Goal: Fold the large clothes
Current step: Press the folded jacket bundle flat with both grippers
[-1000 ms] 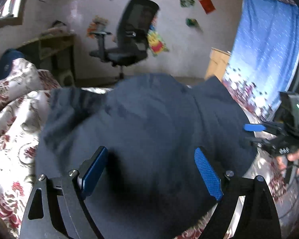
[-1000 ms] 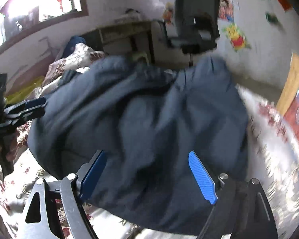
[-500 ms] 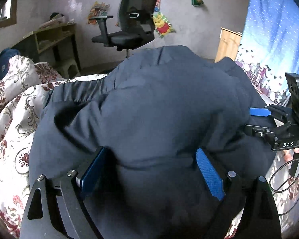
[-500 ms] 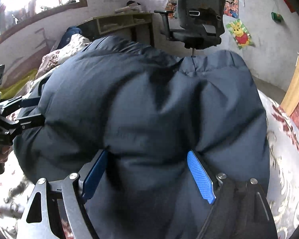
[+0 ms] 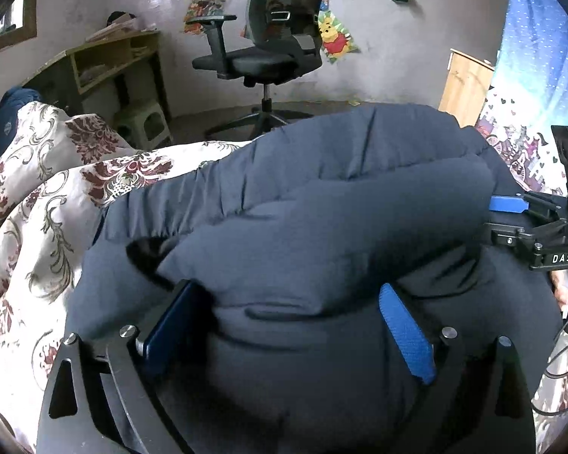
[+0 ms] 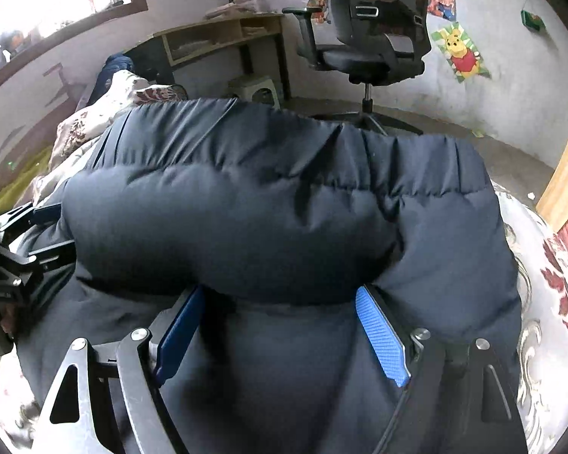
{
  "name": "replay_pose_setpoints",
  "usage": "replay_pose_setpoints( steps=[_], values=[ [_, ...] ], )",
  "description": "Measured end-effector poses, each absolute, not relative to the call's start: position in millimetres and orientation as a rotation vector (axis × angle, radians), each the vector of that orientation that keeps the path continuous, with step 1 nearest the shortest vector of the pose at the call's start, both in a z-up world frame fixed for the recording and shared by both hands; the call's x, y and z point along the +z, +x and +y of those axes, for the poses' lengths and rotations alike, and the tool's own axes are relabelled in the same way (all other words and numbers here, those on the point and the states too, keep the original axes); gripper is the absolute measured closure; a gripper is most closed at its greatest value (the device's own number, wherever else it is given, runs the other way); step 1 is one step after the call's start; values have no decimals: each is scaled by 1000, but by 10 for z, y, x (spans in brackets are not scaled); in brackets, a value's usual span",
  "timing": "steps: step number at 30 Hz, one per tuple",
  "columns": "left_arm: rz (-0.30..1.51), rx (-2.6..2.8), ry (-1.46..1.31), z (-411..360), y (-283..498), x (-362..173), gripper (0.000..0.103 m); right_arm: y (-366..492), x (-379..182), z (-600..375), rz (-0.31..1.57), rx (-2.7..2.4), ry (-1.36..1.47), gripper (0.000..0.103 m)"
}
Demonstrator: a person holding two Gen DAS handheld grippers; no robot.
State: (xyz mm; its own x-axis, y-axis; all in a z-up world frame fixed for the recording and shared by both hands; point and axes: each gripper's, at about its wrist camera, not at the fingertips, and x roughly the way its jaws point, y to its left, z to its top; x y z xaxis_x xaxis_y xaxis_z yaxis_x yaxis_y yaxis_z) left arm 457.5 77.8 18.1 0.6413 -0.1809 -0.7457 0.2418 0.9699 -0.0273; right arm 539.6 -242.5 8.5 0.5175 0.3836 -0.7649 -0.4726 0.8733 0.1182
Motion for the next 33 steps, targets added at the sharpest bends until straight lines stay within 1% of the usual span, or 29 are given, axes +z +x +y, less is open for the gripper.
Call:
replay_pose_setpoints(
  steps=[6,12,14,19,33],
  values=[
    [849,-225,70,834,4845,151,3,5695,47,-2416,925,509,-87,19],
    [830,-222,30,932,5042,137,1,5958,12,-2372,941,496,-119,10],
    [830,-223,28,935,5108,123,1,6053,-31,-2362,952,495,-121,6],
    [840,-231,18,926,5216,58,1,6207,-147,-2356,987,508,-108,0],
    [791,-248,-24,973,5139,-17,1,6237,-249,-2359,969,525,-92,0]
  ],
)
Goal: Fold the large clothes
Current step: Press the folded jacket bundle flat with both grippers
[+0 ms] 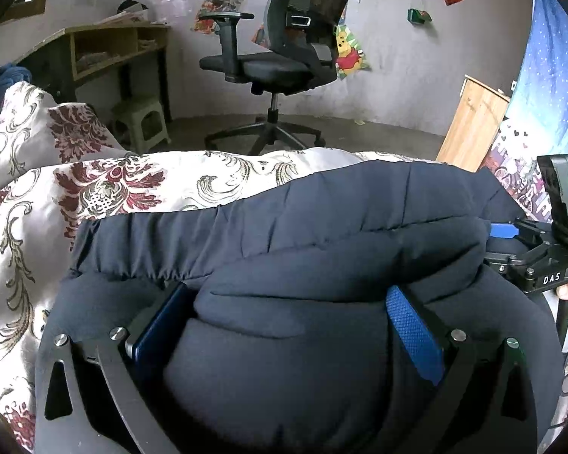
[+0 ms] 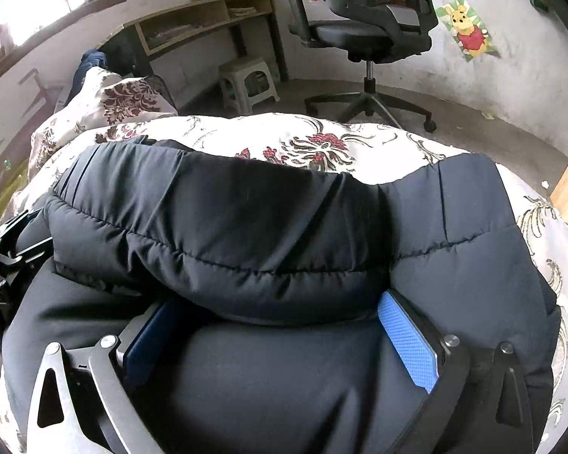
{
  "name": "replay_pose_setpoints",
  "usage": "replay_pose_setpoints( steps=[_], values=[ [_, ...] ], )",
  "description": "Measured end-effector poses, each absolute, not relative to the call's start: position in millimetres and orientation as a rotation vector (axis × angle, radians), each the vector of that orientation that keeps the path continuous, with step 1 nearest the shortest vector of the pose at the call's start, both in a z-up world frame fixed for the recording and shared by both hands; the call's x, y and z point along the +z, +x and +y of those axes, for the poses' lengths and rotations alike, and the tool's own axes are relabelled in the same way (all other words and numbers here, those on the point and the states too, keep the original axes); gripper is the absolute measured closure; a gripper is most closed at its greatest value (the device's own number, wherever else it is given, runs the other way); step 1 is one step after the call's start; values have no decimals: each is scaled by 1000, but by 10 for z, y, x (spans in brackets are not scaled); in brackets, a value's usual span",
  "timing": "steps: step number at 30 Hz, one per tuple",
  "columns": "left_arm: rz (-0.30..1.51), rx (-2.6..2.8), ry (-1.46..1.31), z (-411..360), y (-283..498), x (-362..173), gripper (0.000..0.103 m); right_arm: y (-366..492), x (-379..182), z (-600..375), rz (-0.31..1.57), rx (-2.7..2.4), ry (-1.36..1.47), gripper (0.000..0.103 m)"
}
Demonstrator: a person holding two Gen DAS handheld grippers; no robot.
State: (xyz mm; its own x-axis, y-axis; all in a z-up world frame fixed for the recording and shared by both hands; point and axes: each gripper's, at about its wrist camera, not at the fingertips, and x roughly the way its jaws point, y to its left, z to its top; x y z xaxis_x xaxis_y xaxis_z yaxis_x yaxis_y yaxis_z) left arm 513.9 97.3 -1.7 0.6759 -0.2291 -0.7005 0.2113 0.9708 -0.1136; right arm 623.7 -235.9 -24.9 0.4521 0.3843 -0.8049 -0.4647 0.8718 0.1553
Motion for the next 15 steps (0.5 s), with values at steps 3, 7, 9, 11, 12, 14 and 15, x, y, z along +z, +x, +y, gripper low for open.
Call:
replay_pose_setpoints(
  steps=[3,7,9,11,12,14,15],
  values=[
    [778,-245,-20,967,5113,-3,1,6214,-252,-2366,955,525,-91,0],
    [801,-239,3,924,5135,2,1,6186,-240,-2380,941,529,-86,0],
    [807,-239,2,924,5134,3,1,6169,-230,-2388,932,532,-81,0],
    [789,-244,-5,935,5099,9,1,6138,-219,-2400,917,535,-76,0],
    [779,-249,-11,945,5073,12,1,6104,-212,-2422,900,541,-68,0],
    [763,-254,-14,947,5024,23,1,6038,-198,-2449,873,545,-59,0],
    [753,-255,-14,943,4991,30,1,5997,-190,-2459,856,546,-58,0]
  ],
)
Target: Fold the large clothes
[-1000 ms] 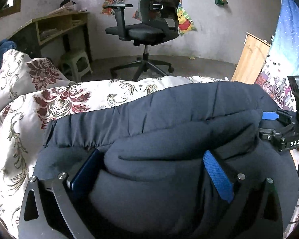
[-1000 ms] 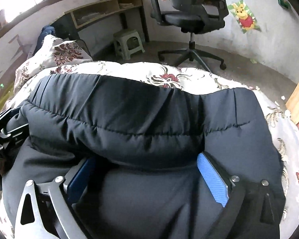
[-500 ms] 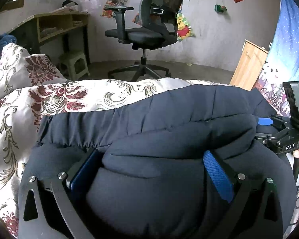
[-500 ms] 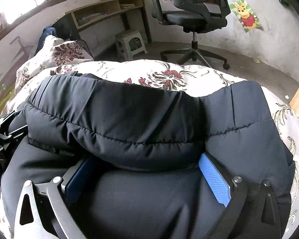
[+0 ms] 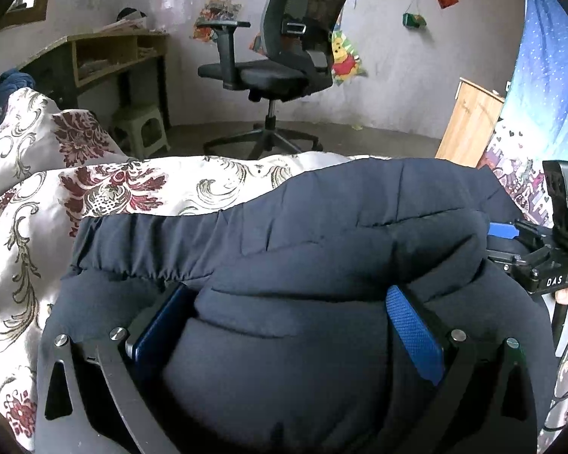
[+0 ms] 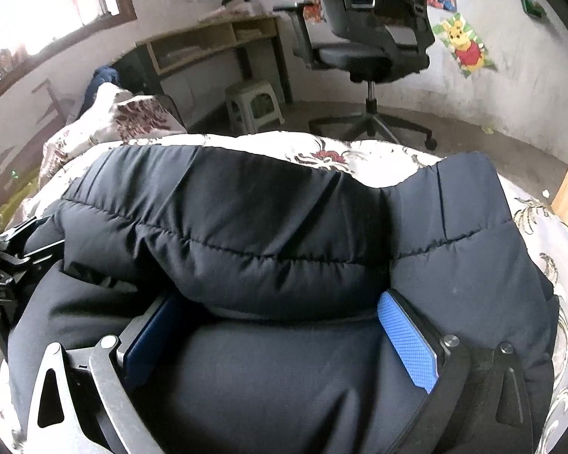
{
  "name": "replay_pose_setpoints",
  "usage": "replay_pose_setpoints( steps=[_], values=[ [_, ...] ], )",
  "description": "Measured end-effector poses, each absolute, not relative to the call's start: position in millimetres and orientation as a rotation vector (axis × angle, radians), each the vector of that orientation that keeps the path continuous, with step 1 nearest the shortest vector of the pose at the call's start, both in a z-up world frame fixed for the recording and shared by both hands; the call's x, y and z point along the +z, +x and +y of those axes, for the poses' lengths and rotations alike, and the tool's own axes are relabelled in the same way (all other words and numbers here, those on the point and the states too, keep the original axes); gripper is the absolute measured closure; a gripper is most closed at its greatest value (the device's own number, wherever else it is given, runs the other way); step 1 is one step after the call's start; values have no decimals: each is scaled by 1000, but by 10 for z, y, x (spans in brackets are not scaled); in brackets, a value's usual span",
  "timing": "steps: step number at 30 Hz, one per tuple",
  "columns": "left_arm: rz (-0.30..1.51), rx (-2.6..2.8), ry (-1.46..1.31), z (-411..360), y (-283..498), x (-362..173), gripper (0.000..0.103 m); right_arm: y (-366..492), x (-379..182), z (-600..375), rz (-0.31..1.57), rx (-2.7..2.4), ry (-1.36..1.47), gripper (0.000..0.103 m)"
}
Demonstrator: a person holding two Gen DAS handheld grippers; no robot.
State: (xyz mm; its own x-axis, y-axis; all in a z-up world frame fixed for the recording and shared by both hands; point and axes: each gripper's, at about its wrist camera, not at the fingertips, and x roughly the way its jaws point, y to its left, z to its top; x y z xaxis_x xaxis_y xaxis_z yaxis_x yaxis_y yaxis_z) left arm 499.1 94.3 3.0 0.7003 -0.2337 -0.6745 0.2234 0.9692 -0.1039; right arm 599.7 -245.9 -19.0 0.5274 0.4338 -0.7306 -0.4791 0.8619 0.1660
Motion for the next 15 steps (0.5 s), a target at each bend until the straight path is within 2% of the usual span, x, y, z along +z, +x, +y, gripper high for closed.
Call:
replay_pose_setpoints(
  steps=[15],
  values=[
    [688,-167,21,913,4575,201,1,5649,-128,-2579,765,508,-55,0]
  ],
)
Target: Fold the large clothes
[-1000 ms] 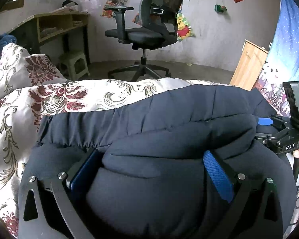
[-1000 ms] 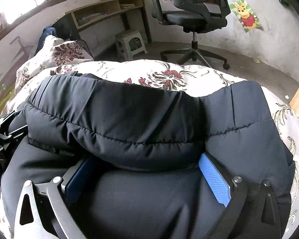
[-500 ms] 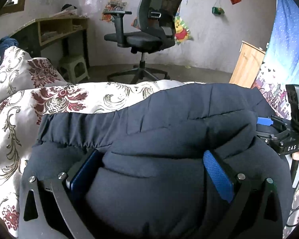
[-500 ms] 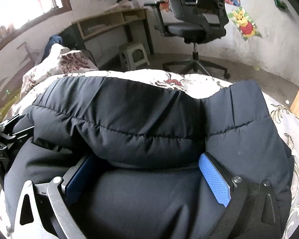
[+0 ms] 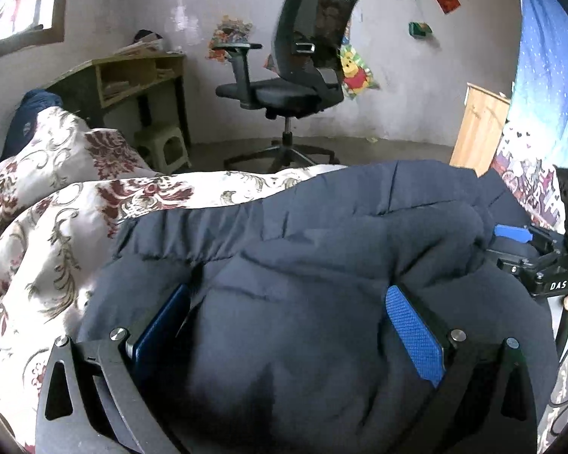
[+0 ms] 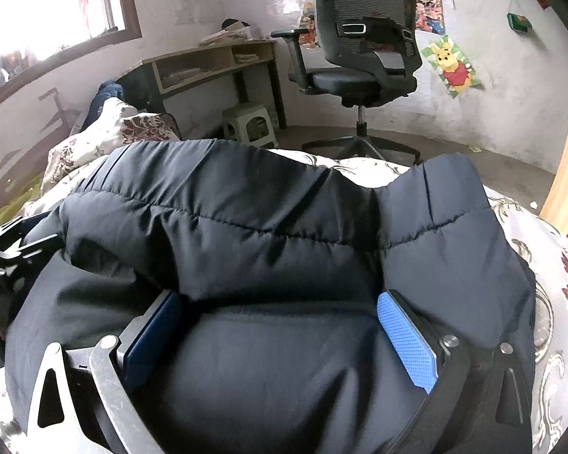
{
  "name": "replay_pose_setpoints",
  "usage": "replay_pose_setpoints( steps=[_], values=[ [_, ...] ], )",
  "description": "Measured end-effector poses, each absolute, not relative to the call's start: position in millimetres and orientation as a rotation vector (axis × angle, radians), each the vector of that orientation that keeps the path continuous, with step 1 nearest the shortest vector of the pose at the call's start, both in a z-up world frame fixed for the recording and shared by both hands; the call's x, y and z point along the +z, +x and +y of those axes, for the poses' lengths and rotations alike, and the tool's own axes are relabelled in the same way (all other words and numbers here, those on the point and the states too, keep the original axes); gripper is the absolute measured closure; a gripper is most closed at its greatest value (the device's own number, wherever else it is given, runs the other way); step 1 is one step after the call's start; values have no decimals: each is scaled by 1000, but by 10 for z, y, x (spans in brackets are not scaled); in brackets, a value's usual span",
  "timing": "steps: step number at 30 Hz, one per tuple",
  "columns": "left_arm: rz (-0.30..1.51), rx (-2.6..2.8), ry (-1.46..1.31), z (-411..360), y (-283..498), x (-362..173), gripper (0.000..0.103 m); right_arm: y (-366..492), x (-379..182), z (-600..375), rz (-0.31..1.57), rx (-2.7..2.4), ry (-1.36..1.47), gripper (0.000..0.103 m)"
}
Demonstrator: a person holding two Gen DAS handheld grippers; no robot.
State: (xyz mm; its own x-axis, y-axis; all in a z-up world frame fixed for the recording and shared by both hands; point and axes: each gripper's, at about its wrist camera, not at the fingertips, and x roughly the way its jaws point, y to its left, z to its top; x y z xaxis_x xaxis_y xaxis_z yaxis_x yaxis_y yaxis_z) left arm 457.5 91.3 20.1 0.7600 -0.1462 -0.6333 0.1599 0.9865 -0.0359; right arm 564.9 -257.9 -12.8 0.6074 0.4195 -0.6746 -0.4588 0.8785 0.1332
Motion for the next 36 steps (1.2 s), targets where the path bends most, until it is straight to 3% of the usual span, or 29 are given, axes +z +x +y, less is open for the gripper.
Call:
replay_pose_setpoints(
  steps=[36],
  values=[
    [728,168,-66,2022,3662,490,1,5013,191,-2891,756,342,-199,0]
  ],
)
